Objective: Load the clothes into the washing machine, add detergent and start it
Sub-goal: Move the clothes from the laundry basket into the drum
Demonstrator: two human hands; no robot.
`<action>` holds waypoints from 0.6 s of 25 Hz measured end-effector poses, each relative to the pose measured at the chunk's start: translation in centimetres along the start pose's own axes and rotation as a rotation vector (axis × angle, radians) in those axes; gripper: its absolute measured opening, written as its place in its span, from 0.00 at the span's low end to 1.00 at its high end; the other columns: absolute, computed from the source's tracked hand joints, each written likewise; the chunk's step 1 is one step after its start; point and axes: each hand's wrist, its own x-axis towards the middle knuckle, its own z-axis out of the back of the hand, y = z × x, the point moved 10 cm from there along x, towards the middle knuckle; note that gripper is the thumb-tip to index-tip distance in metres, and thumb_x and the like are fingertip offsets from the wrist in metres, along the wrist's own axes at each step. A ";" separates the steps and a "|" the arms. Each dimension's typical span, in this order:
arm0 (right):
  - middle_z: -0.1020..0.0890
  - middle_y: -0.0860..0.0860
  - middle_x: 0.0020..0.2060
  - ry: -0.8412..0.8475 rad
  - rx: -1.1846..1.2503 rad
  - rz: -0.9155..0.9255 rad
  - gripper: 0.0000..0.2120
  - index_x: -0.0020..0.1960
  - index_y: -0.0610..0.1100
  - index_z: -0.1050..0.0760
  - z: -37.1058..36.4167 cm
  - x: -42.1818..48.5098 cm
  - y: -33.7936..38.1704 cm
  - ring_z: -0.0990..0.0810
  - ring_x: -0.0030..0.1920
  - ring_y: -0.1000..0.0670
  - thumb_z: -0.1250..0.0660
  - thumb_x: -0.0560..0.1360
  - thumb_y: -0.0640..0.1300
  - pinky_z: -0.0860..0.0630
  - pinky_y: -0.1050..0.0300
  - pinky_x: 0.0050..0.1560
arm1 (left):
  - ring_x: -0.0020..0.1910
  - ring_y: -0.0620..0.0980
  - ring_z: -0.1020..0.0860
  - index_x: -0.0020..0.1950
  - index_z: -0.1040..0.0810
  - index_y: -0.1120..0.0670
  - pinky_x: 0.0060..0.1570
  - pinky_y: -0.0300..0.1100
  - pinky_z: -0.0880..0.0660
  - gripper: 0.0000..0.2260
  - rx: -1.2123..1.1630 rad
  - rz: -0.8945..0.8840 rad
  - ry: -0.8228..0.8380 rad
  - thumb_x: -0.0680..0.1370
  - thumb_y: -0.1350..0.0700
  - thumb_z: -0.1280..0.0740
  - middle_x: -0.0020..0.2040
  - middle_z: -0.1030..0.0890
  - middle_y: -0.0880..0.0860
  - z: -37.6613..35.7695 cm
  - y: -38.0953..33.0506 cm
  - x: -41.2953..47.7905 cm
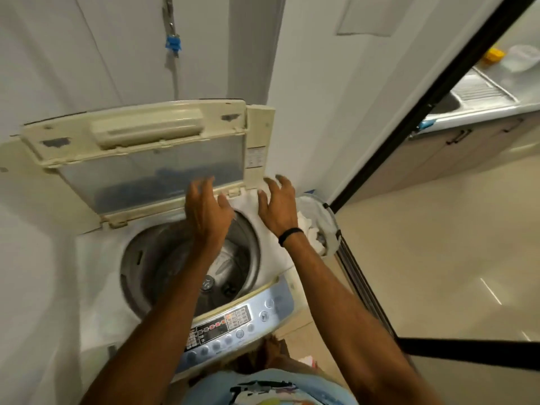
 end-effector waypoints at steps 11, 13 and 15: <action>0.16 0.41 0.43 0.290 0.177 -0.680 0.12 0.43 0.39 0.20 -1.0 -13.8 -34.4 0.19 0.44 0.41 0.39 0.78 0.43 0.26 0.57 0.44 | 0.51 0.47 0.20 0.57 0.19 0.48 0.54 0.44 0.22 0.10 -0.080 0.226 0.820 0.77 0.54 0.35 0.53 0.18 0.45 -24.1 -6.9 -22.6; 0.15 0.43 0.44 0.374 0.220 -0.755 0.11 0.46 0.38 0.18 -1.4 -15.1 -39.0 0.19 0.46 0.42 0.37 0.78 0.42 0.24 0.55 0.45 | 0.51 0.48 0.20 0.54 0.19 0.48 0.52 0.41 0.24 0.09 -0.019 0.326 0.862 0.76 0.54 0.36 0.51 0.18 0.45 -28.1 -7.1 -24.1; 0.16 0.45 0.42 0.486 0.250 -0.795 0.10 0.46 0.40 0.18 -2.0 -15.6 -43.0 0.18 0.45 0.43 0.36 0.77 0.43 0.21 0.50 0.47 | 0.49 0.51 0.20 0.49 0.19 0.50 0.50 0.42 0.24 0.06 0.050 0.463 0.947 0.75 0.54 0.35 0.48 0.17 0.49 -32.3 -6.3 -26.0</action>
